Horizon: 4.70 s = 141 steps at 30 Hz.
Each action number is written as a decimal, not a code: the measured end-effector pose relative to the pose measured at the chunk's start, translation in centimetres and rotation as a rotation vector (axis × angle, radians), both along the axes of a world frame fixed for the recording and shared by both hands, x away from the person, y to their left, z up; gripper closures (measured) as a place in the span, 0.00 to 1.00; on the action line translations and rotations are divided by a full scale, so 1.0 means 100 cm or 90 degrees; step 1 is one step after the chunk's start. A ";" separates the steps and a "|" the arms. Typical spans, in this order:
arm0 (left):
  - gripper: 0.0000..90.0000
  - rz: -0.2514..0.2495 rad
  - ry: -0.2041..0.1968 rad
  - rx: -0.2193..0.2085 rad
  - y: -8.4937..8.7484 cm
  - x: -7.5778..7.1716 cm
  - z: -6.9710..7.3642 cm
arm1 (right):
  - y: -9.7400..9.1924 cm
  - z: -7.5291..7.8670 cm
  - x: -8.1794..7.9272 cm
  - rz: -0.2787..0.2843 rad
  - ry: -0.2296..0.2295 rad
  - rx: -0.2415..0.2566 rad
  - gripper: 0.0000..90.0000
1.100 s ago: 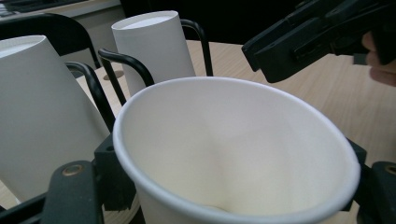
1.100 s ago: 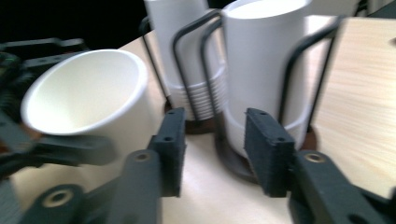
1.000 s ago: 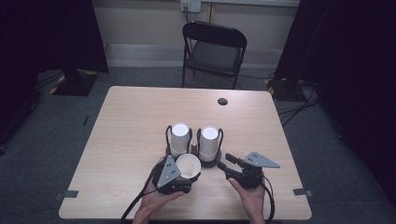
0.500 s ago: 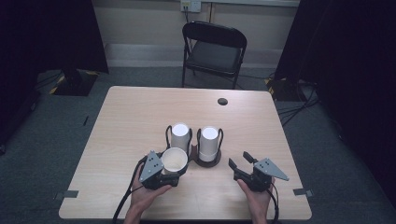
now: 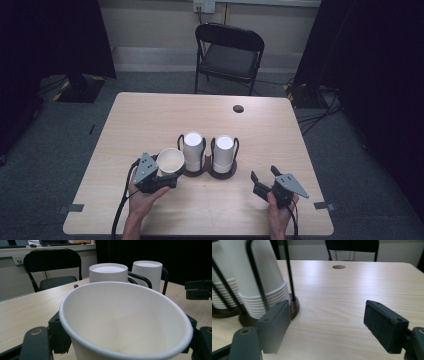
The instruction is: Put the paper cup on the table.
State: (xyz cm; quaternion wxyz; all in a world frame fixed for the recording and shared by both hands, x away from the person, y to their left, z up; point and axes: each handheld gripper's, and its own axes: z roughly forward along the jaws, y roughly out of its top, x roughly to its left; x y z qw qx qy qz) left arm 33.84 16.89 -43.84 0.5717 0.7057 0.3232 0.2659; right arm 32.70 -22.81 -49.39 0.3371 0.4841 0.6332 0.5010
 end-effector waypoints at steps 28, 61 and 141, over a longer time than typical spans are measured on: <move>0.26 0.110 0.008 -0.016 0.030 0.041 0.016 | -0.004 -0.001 0.001 -0.013 -0.051 0.008 0.16; 0.23 0.168 0.056 0.003 0.042 0.107 -0.028 | -0.003 -0.001 0.000 -0.009 -0.054 -0.003 0.17; 0.17 0.197 0.087 0.011 0.048 0.037 -0.044 | -0.005 -0.002 0.001 -0.002 -0.051 0.018 0.17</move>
